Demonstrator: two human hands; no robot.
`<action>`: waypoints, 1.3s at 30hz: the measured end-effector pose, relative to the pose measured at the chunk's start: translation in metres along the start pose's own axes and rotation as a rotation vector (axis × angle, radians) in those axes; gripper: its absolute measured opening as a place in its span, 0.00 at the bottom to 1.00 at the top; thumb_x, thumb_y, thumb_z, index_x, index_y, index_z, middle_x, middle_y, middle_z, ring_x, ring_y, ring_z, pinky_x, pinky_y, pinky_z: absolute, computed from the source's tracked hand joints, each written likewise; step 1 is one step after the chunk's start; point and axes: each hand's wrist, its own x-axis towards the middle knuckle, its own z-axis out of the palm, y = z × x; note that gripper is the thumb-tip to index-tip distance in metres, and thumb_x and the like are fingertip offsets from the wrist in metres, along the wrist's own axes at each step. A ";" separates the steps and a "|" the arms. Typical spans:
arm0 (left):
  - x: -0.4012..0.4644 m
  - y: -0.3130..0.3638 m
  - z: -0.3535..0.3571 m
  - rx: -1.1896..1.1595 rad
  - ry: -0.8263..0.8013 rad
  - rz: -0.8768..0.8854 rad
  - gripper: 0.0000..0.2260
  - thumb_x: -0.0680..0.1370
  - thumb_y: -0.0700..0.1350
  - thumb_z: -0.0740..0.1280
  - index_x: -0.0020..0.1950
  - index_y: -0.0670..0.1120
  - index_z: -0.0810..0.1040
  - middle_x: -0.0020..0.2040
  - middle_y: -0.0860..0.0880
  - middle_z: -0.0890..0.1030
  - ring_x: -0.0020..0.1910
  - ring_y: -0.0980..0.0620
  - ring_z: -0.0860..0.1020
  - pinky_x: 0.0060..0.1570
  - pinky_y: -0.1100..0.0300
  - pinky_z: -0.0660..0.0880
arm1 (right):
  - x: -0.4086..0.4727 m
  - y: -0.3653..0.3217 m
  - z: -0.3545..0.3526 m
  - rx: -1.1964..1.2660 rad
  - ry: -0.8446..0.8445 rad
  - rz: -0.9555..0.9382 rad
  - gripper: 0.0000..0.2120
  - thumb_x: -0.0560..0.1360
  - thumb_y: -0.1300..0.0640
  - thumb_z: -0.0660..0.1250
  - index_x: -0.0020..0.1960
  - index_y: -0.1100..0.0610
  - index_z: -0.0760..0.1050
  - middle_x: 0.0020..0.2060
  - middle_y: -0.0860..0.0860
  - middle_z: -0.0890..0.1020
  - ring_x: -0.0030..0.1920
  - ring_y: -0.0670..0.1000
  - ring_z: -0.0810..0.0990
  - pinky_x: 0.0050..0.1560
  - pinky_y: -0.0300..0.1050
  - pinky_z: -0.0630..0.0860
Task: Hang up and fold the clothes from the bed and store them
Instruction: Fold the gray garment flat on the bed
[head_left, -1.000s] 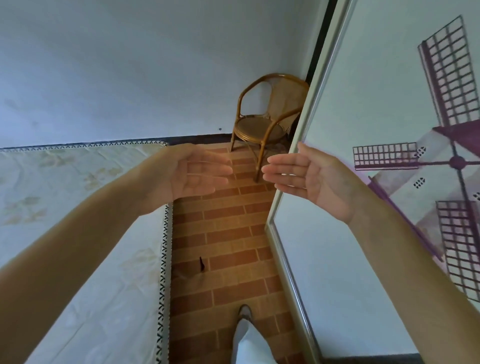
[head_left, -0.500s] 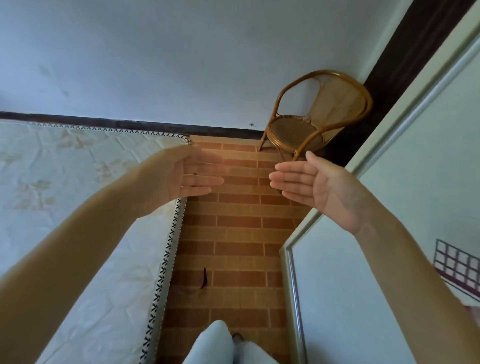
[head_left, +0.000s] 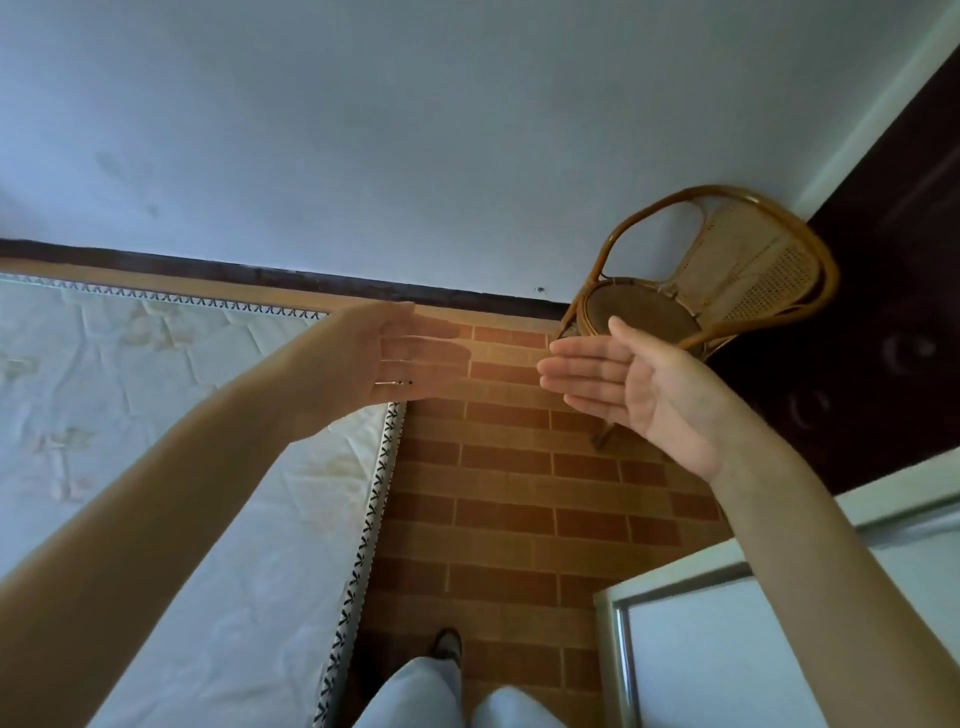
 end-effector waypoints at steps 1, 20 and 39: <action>0.011 0.011 -0.003 -0.008 -0.020 -0.006 0.19 0.83 0.46 0.54 0.67 0.36 0.73 0.62 0.41 0.79 0.62 0.42 0.78 0.55 0.54 0.77 | 0.013 -0.006 -0.002 0.001 0.004 0.000 0.24 0.84 0.46 0.49 0.63 0.59 0.77 0.56 0.54 0.84 0.58 0.52 0.83 0.65 0.50 0.74; 0.309 0.110 -0.072 -0.120 0.067 -0.047 0.17 0.83 0.46 0.54 0.61 0.41 0.79 0.56 0.42 0.84 0.55 0.44 0.83 0.59 0.48 0.75 | 0.326 -0.122 -0.101 0.054 -0.042 0.044 0.23 0.83 0.47 0.52 0.62 0.61 0.78 0.55 0.57 0.84 0.58 0.54 0.83 0.64 0.51 0.75; 0.555 0.205 -0.136 -0.365 0.241 -0.049 0.19 0.84 0.46 0.53 0.61 0.37 0.78 0.57 0.39 0.83 0.54 0.41 0.83 0.52 0.52 0.81 | 0.639 -0.244 -0.126 -0.035 -0.236 0.149 0.22 0.84 0.49 0.51 0.59 0.60 0.79 0.53 0.56 0.85 0.55 0.53 0.84 0.61 0.49 0.76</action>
